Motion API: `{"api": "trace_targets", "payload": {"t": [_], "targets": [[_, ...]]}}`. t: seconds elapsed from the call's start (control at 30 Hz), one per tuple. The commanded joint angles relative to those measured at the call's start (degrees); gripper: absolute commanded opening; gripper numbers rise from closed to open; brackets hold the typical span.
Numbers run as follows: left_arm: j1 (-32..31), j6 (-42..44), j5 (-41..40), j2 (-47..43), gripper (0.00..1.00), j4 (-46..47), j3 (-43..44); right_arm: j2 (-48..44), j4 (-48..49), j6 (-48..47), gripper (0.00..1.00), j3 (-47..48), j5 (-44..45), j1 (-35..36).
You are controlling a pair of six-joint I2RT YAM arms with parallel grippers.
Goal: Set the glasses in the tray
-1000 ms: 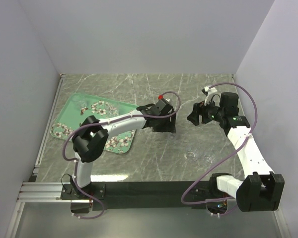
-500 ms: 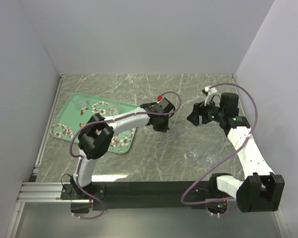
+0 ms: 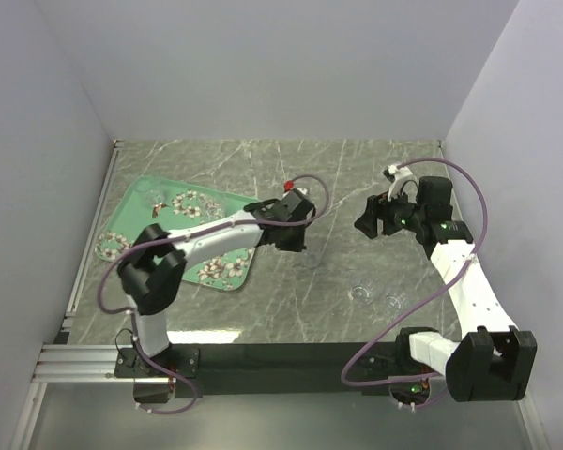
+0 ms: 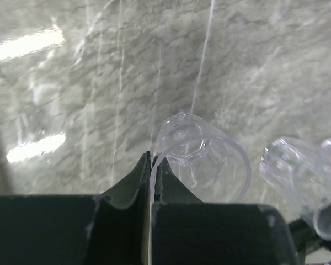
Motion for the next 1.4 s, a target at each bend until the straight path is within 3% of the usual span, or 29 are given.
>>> {"api": "trace_targets", "payload": {"t": [0.0,0.43,0.83,1.37], "targets": [[0.4,1.4,-1.4,-8.3,0.0,4.8,-3.8,-1.4,1.8,0.2,0.78,-0.7,-0.7,-1.5],[3.5,-1.5,-7.9,-27.8,0.0,5.5,-21.6,-0.6,2.0,0.1,0.78,-0.5,-0.7,-1.5],[12.5,-4.9,-10.5,-43.7,0.0,3.0,-33.8,0.3,1.9,0.1,0.78,0.1,-0.8,-1.5],[26.5,-4.7,-9.8,-50.4,0.0,-1.2,-38.7,1.5,1.9,-0.2,0.78,0.9,-0.7,-1.5]]}}
